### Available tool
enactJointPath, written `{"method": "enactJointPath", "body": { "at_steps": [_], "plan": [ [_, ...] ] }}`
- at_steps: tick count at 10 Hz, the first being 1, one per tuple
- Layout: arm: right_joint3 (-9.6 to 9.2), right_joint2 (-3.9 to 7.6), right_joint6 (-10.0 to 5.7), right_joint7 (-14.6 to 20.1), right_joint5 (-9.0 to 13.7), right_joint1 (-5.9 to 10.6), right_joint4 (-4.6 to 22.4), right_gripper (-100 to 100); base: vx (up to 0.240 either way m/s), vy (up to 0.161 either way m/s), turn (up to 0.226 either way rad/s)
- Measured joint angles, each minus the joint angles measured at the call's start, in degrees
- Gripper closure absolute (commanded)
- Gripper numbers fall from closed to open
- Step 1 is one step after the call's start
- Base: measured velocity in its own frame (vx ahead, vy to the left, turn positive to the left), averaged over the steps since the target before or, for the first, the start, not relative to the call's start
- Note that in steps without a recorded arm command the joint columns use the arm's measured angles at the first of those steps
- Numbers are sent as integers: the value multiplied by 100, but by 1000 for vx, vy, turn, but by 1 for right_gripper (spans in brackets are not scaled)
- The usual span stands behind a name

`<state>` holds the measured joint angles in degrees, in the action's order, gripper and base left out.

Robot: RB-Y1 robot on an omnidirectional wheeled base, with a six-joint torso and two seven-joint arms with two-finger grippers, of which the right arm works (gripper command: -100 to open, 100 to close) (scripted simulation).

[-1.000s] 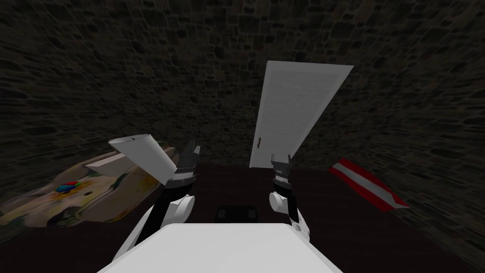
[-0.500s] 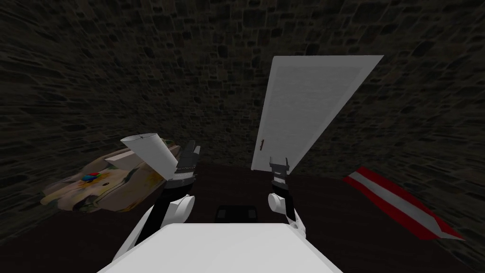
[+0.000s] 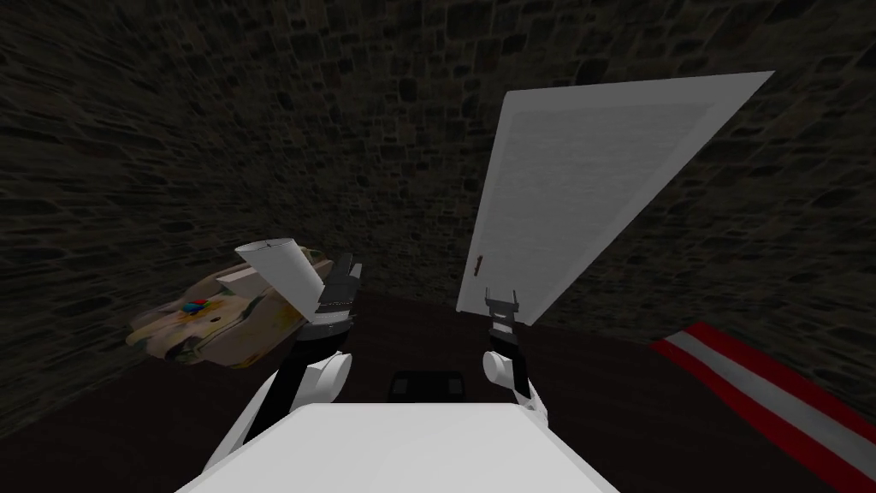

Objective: Pull the door open

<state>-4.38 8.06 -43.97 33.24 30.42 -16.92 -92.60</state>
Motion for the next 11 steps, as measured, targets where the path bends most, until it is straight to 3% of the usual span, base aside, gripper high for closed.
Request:
{"method": "enactJointPath", "body": {
  "at_steps": [11],
  "plan": [
    [-314,132,-306,1157,927,328,1491,-100,70,-75,128]
  ]
}}
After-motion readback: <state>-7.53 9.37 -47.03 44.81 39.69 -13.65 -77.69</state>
